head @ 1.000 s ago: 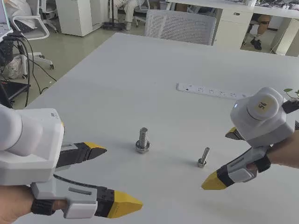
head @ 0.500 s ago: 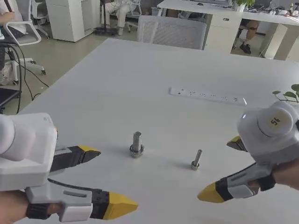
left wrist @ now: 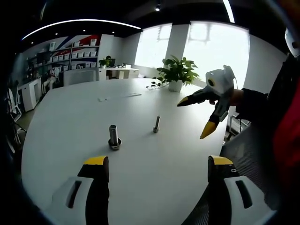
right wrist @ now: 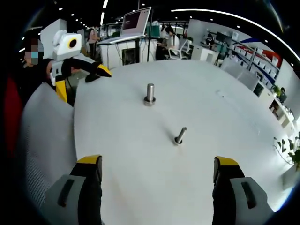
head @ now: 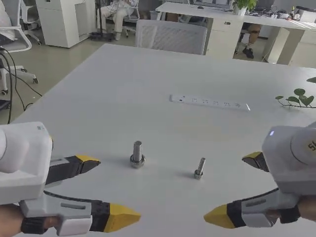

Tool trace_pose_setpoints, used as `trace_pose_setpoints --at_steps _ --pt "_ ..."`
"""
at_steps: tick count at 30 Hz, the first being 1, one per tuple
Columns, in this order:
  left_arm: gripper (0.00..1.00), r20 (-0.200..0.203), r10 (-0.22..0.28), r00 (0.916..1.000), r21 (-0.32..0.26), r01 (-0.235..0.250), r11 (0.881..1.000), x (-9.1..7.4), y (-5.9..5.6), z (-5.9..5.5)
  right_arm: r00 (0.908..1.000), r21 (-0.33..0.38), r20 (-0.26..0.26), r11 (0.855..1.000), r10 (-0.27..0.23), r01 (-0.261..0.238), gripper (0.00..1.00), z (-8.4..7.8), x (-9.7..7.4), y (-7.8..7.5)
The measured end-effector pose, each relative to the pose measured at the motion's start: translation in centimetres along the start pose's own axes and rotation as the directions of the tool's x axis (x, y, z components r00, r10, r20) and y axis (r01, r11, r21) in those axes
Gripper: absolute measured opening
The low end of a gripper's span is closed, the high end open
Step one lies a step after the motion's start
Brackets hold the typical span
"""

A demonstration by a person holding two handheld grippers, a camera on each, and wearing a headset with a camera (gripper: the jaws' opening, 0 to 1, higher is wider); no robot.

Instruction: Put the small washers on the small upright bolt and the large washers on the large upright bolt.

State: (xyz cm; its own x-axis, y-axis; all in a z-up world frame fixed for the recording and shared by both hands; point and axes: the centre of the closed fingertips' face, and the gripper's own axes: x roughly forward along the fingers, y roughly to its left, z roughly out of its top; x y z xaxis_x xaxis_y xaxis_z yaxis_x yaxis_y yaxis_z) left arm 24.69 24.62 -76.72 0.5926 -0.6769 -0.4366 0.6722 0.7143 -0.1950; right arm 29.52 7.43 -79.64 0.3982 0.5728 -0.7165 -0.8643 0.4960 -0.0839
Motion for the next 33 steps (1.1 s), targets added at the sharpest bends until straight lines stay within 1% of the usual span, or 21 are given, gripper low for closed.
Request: trace_pose_setpoints --at_steps 3,4,7,10,14,15,19,20,24,28,33 --pt "0.87 -0.001 0.000 1.0000 -0.002 0.000 1.000 0.0 0.0 -0.1 0.9997 0.012 0.019 1.000 -0.016 0.016 1.00 -0.2 -0.4 0.4" --pt "0.87 0.000 0.000 1.0000 -0.002 0.000 1.000 0.0 0.0 -0.2 0.9992 0.023 0.034 0.999 -0.023 0.023 1.00 -0.1 -0.6 0.6" --pt "0.87 0.001 -0.001 1.0000 -0.001 0.001 1.000 0.0 -0.1 -0.2 0.9979 0.046 0.056 0.998 -0.033 0.031 1.00 -0.3 -1.0 1.2" --pt "0.87 0.002 -0.001 1.0000 -0.002 0.001 1.000 -0.1 -0.1 -0.3 0.9963 0.055 0.069 0.997 -0.051 0.047 1.00 -0.4 -1.2 1.7" --pt "0.87 0.002 -0.001 1.0000 -0.004 0.001 1.000 -0.2 -0.2 -0.4 0.9936 0.083 0.096 0.995 -0.060 0.052 1.00 -0.4 -1.5 2.6" --pt "0.87 0.002 -0.001 1.0000 -0.005 0.001 1.000 -0.2 -0.2 -0.5 0.9922 0.091 0.106 0.994 -0.066 0.056 1.00 -0.3 -1.6 2.6" --pt "0.87 0.000 -0.001 1.0000 -0.010 0.001 1.000 -0.3 -0.2 -0.7 0.9900 0.108 0.113 0.992 -0.085 0.073 1.00 -0.6 -1.8 2.7" --pt "0.87 0.000 0.000 1.0000 -0.009 0.000 1.000 -0.3 -0.2 -0.7 0.9891 0.127 0.118 0.989 -0.088 0.072 1.00 -0.9 -1.9 2.7" --pt "0.88 -0.001 0.001 1.0000 -0.014 -0.001 1.000 -0.4 -0.2 -0.9 0.9889 0.140 0.115 0.987 -0.094 0.078 1.00 -1.3 -1.9 2.9" --pt "0.88 -0.012 0.001 0.9999 -0.020 -0.001 1.000 -0.4 -0.1 -1.2 0.9865 0.146 0.127 0.986 -0.103 0.085 1.00 -0.9 -2.1 2.7" --pt "0.88 -0.018 0.006 0.9998 -0.022 -0.006 1.000 -0.5 0.0 -1.3 0.9845 0.142 0.137 0.986 -0.110 0.091 1.00 -0.4 -2.3 2.6"
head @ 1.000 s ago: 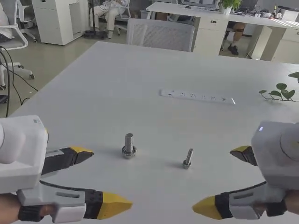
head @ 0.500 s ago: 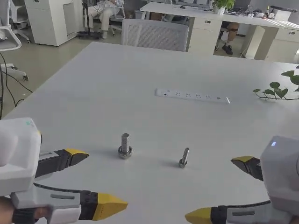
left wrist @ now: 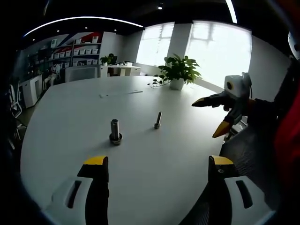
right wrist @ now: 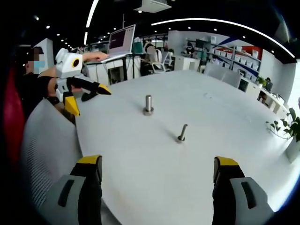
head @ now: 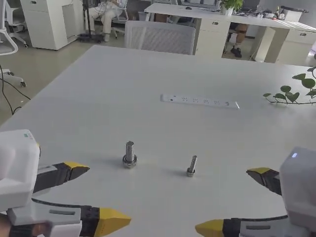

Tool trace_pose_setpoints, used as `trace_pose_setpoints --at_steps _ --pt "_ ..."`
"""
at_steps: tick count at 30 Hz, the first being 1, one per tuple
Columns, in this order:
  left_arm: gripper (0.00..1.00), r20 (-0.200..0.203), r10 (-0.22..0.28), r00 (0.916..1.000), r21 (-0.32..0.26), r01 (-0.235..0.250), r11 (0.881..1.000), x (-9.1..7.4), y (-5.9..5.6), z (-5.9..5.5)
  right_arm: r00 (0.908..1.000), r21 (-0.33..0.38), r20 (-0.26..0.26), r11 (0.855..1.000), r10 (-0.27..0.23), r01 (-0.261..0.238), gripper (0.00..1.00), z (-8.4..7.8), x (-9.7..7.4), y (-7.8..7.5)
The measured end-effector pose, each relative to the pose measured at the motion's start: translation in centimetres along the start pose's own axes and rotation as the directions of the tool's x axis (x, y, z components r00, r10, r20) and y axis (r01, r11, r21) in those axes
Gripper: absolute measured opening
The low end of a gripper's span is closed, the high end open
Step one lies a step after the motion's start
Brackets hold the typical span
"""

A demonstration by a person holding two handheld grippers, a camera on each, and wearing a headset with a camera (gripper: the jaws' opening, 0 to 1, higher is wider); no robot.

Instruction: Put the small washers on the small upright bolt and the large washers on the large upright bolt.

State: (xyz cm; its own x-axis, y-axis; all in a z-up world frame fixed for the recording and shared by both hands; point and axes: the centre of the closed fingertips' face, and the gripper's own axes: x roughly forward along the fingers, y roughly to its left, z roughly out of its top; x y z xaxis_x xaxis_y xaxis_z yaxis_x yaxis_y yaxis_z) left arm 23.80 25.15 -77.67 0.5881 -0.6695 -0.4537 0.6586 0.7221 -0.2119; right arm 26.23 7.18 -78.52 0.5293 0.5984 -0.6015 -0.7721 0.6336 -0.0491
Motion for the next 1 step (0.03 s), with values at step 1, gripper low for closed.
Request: trace_pose_setpoints --at_steps 1 --pt "0.88 0.004 0.001 1.0000 0.000 -0.001 1.000 -0.05 0.07 0.07 1.0000 0.000 -0.002 1.000 0.001 -0.001 1.00 0.00 0.00 0.01"
